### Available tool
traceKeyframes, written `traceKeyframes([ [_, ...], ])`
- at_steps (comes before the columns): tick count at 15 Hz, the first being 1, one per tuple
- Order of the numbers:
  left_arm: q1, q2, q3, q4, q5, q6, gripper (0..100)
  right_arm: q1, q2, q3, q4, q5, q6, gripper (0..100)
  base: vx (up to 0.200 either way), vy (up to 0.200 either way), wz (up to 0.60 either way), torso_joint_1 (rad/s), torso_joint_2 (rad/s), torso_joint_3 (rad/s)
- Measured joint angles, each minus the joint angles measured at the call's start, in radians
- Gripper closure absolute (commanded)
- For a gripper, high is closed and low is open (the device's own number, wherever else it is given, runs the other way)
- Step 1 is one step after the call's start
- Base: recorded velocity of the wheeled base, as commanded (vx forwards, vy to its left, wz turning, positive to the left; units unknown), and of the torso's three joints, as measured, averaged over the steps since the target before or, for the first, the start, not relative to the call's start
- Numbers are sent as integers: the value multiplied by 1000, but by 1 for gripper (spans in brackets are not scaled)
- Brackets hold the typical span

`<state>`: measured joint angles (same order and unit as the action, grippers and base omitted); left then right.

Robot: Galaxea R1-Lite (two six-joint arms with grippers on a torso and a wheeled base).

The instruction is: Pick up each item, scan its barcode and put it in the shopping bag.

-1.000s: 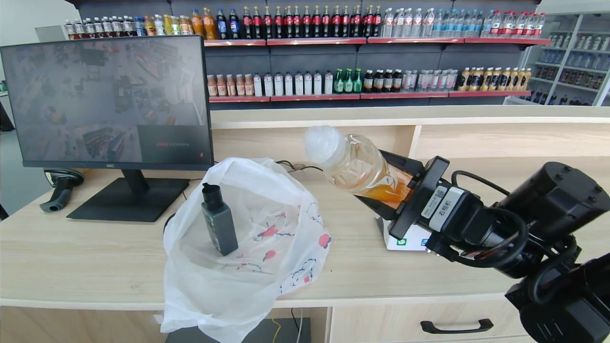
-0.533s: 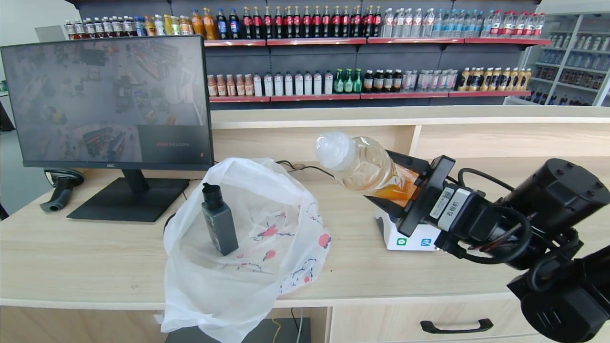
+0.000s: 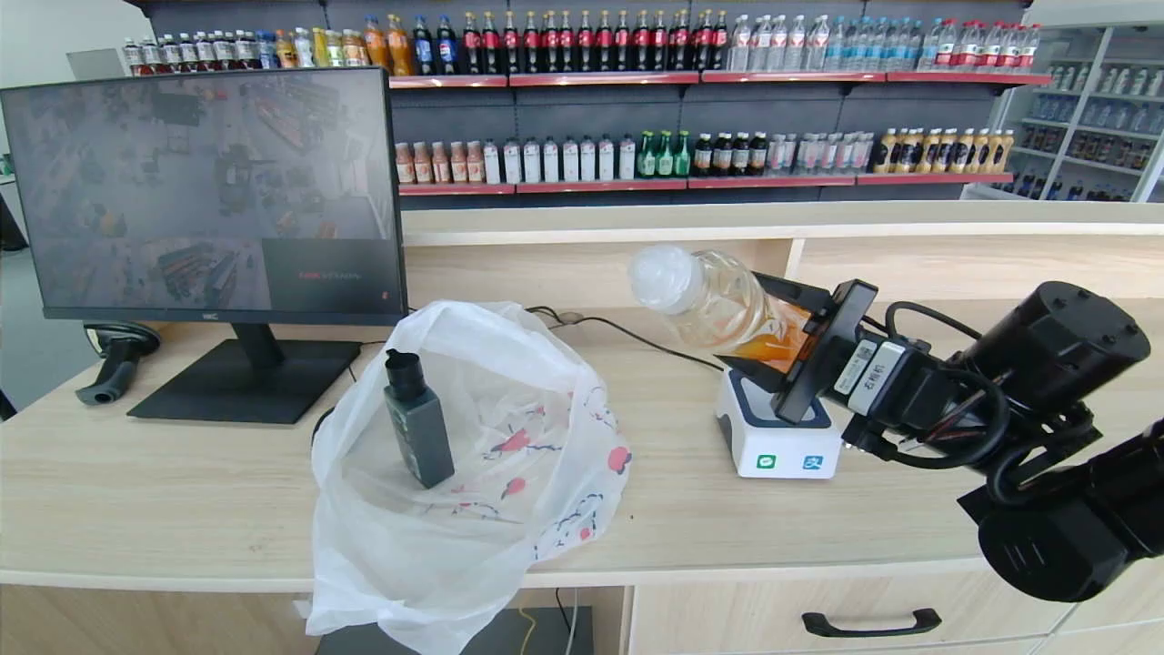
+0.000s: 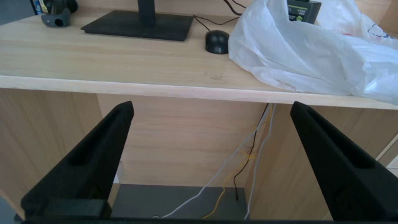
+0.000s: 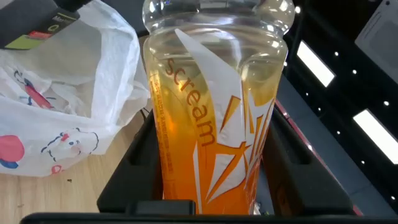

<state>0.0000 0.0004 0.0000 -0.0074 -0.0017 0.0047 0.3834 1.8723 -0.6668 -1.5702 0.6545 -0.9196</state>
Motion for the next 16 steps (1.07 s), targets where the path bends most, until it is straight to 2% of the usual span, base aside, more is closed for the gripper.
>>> traceKeyframes([
  [5,0,0,0,0,0,0,0,-8,33,16,1,84,-62,100,0,0,0,0,0,0],
  [9,0,0,0,0,0,0,0,-65,51,31,1,115,-95,100,0,0,0,0,0,0],
  [16,0,0,0,0,0,0,0,-124,116,-54,0,134,-83,100,0,0,0,0,0,0],
])
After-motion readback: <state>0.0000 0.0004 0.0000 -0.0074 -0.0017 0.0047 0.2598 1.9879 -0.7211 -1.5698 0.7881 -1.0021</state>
